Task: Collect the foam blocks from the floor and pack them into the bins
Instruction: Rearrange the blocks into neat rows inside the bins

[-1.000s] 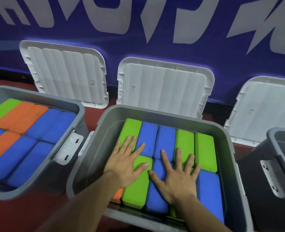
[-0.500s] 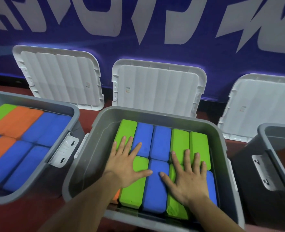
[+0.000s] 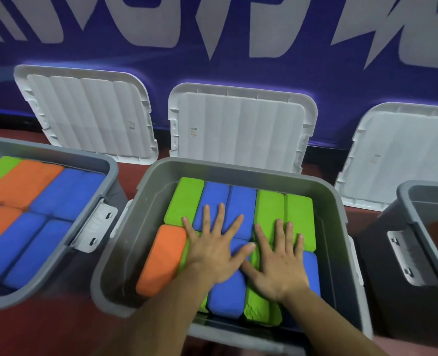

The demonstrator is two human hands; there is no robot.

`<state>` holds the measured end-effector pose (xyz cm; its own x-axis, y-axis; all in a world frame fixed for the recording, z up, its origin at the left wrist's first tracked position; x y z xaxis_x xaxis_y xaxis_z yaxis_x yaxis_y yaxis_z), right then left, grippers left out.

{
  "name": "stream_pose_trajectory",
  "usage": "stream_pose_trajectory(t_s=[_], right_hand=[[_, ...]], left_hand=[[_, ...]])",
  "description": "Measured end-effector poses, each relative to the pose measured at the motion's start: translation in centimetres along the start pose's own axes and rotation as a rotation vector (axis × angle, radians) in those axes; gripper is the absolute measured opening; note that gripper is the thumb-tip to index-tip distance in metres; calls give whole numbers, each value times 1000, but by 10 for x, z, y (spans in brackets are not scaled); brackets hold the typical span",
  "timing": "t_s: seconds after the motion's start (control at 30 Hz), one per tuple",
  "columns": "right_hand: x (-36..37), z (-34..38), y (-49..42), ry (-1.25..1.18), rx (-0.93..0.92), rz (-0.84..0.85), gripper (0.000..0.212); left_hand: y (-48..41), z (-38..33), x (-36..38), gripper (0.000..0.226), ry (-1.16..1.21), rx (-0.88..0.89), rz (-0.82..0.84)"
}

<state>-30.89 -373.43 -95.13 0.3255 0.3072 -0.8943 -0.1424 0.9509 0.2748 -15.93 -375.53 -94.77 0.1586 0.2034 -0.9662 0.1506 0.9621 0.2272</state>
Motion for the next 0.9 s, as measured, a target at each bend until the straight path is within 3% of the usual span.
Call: stream_pose_trajectory(t_s=[0.13, 0.27, 0.57, 0.67, 0.8, 0.9], right_hand=[[-13, -16, 10, 9, -18, 5, 78], [-19, -34, 22, 34, 127, -61, 79], [-9, -31, 11, 113, 85, -62, 80], [-8, -31, 6, 109, 115, -13, 80], [-28, -27, 12, 44, 106, 172, 76], [-75, -29, 34, -37, 13, 105, 69]], left_hand=[[2, 3, -1, 77, 11, 11, -15], [4, 11, -4, 91, -11, 79, -27], [-3, 10, 1, 107, -7, 102, -77], [-4, 9, 1, 103, -8, 106, -53], [0, 2, -4, 91, -34, 59, 88], [7, -30, -33, 84, -4, 23, 25]])
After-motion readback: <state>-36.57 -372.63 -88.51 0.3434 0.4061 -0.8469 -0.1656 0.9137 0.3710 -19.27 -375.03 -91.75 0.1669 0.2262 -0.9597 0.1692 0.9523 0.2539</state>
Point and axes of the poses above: each hand's wrist, its own y-axis away from the middle knuckle, its own x-axis out of the palm, z = x × y, the point moved 8 cm from there along -y, towards the middle knuckle, and after that the axes turned 12 degrees about -y, right-handed, at the moved point
